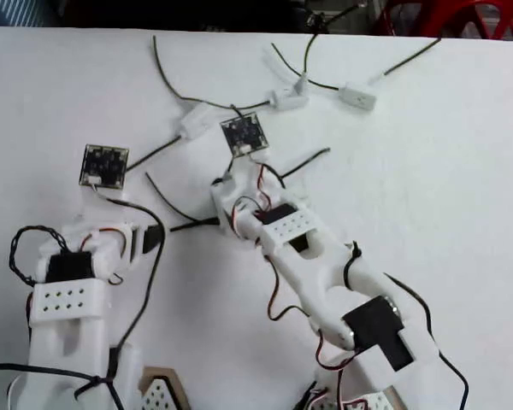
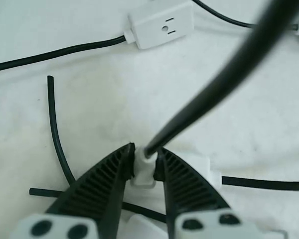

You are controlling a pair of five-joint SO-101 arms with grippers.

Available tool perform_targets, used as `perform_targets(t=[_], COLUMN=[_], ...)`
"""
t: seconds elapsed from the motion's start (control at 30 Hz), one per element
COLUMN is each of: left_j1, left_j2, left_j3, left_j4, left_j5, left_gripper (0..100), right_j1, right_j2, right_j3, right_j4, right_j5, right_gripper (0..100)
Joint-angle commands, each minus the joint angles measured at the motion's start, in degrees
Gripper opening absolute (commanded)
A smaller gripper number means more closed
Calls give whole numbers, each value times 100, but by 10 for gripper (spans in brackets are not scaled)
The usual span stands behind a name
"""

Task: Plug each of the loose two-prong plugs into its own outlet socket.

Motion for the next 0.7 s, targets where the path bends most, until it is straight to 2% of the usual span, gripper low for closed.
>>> perform_targets(t=[0.0, 0.23, 0.5, 0.67], left_j1=[-66, -66, -66, -66], left_j2=[-145, -145, -145, -145], left_j3=[-18, -18, -18, -18], left_j4=[-105, -105, -97, -79], left_j5=[0, -9, -9, -9], left_gripper=[305, 305, 305, 305], right_j1=[66, 268, 224, 127], right_j2=[4, 66, 277, 778], right_j3=[-132, -730, -756, -738], right_j4=[110, 1235, 1253, 963], right_j5=[70, 70, 132, 897], right_gripper=[17, 17, 17, 17])
